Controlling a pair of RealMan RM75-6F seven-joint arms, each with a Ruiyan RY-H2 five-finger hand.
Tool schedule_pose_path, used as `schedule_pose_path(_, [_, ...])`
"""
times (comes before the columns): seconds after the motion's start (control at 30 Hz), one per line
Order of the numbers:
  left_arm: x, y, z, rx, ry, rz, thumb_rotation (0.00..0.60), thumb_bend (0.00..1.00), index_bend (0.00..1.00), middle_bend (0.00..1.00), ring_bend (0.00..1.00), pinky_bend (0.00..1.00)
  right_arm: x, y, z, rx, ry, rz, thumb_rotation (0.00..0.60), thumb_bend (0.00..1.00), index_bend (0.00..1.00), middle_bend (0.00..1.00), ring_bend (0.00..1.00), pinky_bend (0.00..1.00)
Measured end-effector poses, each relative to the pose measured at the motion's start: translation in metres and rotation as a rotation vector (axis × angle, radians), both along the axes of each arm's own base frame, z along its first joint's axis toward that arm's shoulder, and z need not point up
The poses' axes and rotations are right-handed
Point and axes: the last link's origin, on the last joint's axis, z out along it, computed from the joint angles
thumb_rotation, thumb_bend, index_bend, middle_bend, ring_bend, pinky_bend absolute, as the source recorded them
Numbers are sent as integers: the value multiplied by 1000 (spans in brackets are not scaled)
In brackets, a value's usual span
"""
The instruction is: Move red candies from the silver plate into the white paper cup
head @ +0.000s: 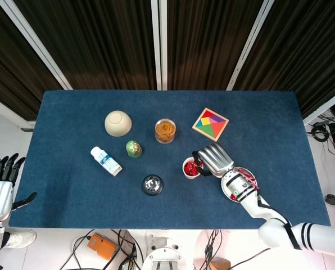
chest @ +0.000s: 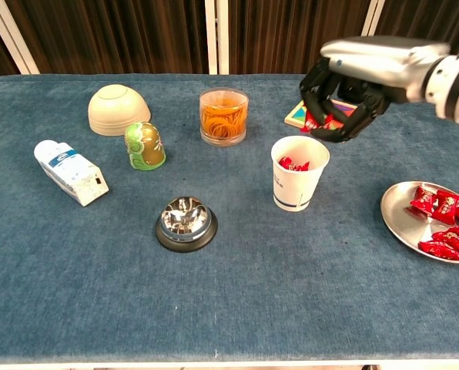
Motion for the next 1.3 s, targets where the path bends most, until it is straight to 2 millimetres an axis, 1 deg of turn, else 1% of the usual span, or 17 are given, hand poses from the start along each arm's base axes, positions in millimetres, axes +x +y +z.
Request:
schedule_pose_path(0.07, [0, 0, -1, -2, -1, 1, 600, 0, 95, 17, 0, 0, 1, -2, -7, 7, 6, -1, 600, 585, 620, 825, 1000, 1000])
schedule_pose_path(0.13, [-1, 0, -1, -2, -3, 2, 600, 0, 95, 18, 0, 0, 1, -2, -11, 10, 10, 1, 600, 557, 590, 825, 1000, 1000])
schedule_pose_path(0.17, [-1, 0, -1, -1, -4, 3, 600, 0, 95, 18, 0, 0, 2, -1, -13, 11, 8, 2, 600, 519, 566, 825, 1000, 1000])
schedule_pose_path(0.3, [-2, -1, -2, -3, -3, 6, 600, 0, 95, 18, 0, 0, 2, 0, -17, 20, 1, 5, 600, 425, 521, 825, 1000, 1000])
schedule_pose_path(0.43, [-2, -1, -1, -1, -4, 3, 600, 0, 95, 18, 0, 0, 1, 2, -13, 12, -15, 8, 600, 411, 510, 825, 1000, 1000])
schedule_pose_path(0.53, [-2, -1, -1, -1, -4, 4, 600, 0, 95, 18, 0, 0, -6, 3, -1, -22, -19, 6, 600, 411, 514, 825, 1000, 1000])
schedule_pose_path(0.63, [-3, -1, -1, -2, -6, 7, 600, 0, 95, 17, 0, 0, -23, 6, 17, -76, 0, -12, 600, 407, 521, 825, 1000, 1000])
schedule_pose_path(0.73, [-3, -1, -2, -4, -8, 4, 600, 0, 95, 17, 0, 0, -48, 14, 37, -117, 50, -52, 600, 372, 524, 825, 1000, 1000])
schedule_pose_path(0.77, [-3, -1, -3, -5, -9, 3, 600, 0, 95, 17, 0, 0, -60, 19, 44, -128, 79, -74, 600, 363, 525, 825, 1000, 1000])
schedule_pose_path(0.87, [-3, 0, -4, -10, -10, 0, 600, 0, 95, 18, 0, 0, -90, 33, 57, -141, 162, -130, 600, 351, 533, 825, 1000, 1000])
schedule_pose_path(0.97, [-1, 1, -5, -12, -12, -6, 600, 0, 95, 17, 0, 0, -113, 46, 60, -130, 225, -180, 600, 351, 548, 825, 1000, 1000])
schedule_pose_path(1.0, [-1, 1, -6, -13, -12, -8, 600, 0, 95, 18, 0, 0, -117, 47, 61, -129, 239, -187, 600, 351, 553, 825, 1000, 1000])
schedule_pose_path(1.17, [-1, 1, -7, -15, -14, -8, 600, 0, 95, 18, 0, 0, -137, 45, 57, -123, 310, -217, 600, 352, 565, 825, 1000, 1000])
schedule_pose_path(1.3, [-2, 0, -6, -13, -12, -4, 600, 0, 94, 17, 0, 0, -145, 42, 48, -110, 339, -232, 600, 351, 563, 825, 1000, 1000])
